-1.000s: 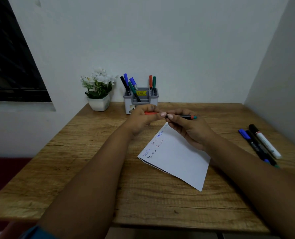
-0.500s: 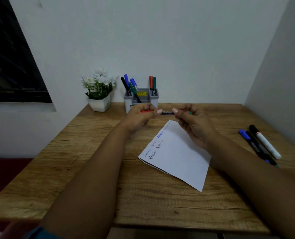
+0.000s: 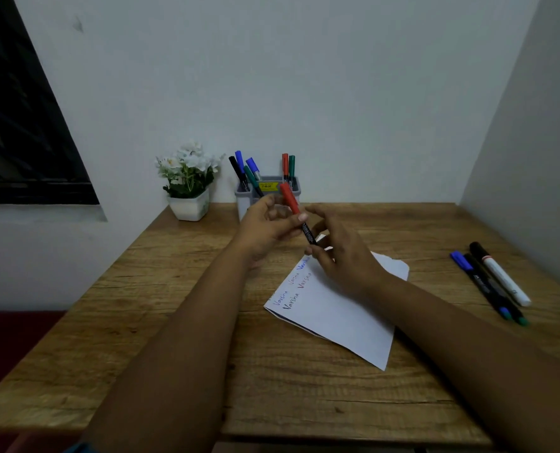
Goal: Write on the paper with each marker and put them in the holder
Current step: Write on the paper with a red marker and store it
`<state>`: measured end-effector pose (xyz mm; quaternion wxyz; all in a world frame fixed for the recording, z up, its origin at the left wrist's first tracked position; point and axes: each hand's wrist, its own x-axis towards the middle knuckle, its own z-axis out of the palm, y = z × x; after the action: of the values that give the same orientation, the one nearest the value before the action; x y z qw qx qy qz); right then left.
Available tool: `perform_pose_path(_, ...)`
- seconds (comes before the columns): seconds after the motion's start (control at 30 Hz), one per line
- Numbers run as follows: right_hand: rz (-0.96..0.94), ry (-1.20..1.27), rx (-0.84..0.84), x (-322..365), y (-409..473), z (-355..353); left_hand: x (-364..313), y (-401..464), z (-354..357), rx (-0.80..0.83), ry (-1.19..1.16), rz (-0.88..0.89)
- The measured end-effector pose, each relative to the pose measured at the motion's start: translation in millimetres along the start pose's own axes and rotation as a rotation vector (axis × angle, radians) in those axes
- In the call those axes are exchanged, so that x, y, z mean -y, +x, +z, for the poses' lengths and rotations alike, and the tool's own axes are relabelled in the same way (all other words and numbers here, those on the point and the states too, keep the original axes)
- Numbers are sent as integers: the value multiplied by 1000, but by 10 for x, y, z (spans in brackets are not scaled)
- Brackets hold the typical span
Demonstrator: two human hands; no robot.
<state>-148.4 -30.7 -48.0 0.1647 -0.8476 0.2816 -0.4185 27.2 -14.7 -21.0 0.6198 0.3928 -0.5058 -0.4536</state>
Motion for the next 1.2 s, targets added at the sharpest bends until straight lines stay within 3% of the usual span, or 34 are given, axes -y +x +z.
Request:
perform_pose_path(0.2,38,-74,57,49,115,40,30,-8,8,-5,199,-37)
perform_pose_path(0.43,45,-101,52,253,617,107,119,64,-127,-114,586,198)
perform_pose_path(0.57,149,-86,51,301,929,163,123,93,-202,-218,494,254)
perform_pose_path(0.73,150,-3,6,281,1072,273,146,119,-255,-361,419,301)
perform_pose_path(0.9,153,65,-212,271,1445,140,219,126,-306,-518,354,284)
perform_pose_path(1.0,105,-33,-305,186,1714,27,277,134,-332,-617,339,286)
perform_pose_path(1.2,111,-92,-259,-72,2144,231,364,152,-335,-630,368,314)
